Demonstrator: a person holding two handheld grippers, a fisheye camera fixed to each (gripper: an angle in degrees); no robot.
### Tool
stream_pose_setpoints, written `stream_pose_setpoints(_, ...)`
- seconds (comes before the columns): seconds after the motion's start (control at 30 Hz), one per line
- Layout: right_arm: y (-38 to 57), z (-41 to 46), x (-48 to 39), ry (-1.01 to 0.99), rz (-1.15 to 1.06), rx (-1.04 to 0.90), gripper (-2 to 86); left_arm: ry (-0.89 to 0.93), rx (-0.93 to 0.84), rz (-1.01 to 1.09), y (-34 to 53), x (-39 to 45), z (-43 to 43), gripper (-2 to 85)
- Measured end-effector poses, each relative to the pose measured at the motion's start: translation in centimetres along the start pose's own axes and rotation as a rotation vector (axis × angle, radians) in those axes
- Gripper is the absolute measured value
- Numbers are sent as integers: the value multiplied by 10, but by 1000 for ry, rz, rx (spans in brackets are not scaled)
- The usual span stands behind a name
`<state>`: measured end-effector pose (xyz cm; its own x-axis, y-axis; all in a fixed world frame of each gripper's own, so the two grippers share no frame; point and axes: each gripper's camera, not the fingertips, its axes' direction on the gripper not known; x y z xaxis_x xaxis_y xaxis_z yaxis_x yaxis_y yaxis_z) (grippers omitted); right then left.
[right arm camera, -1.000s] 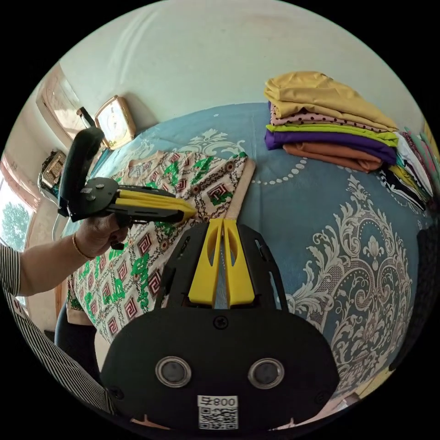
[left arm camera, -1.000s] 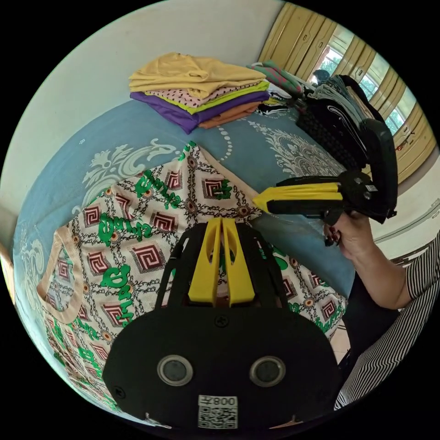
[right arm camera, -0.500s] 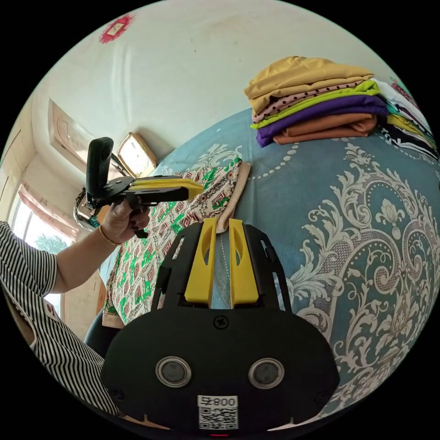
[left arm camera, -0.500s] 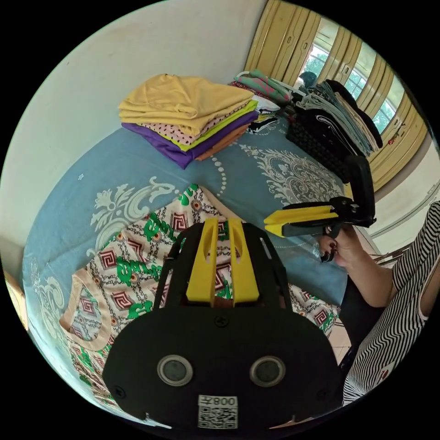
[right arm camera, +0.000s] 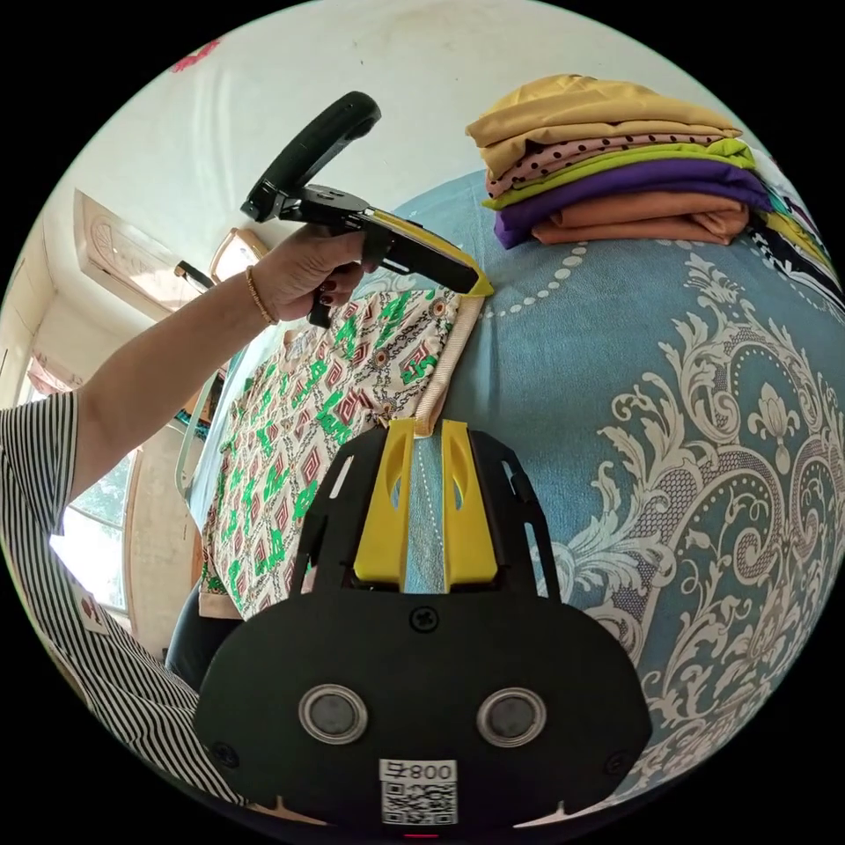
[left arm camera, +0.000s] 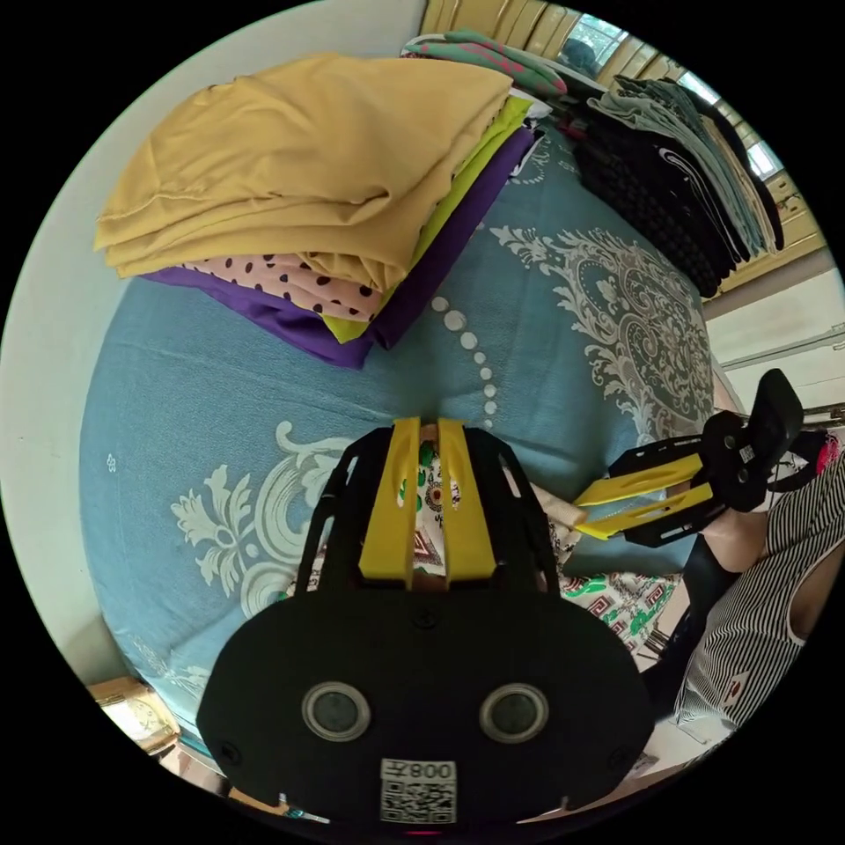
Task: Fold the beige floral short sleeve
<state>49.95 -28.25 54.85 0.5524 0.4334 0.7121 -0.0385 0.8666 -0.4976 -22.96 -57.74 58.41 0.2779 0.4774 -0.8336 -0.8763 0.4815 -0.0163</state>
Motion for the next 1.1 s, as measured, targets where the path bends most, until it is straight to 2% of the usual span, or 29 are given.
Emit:
stream_pose_setpoints(0.3, 4, -20, -13, 8, -33, 52, 19, 106, 249, -51, 27, -42, -37, 10)
stream_pose_setpoints(0.5, 10, -40, -34, -89, -167, 152, 14, 212, 428, -178, 87, -89, -56, 10)
stream_pose_setpoints(0.87, 10, -14, -79, -148, -403, -50, 16, 392, 510, -455, 199, -166, -31, 19)
stream_pose_setpoints(1.1, 10, 6, -96, -182, -464, -179, 28, 426, 553, -498, 223, -185, -36, 42)
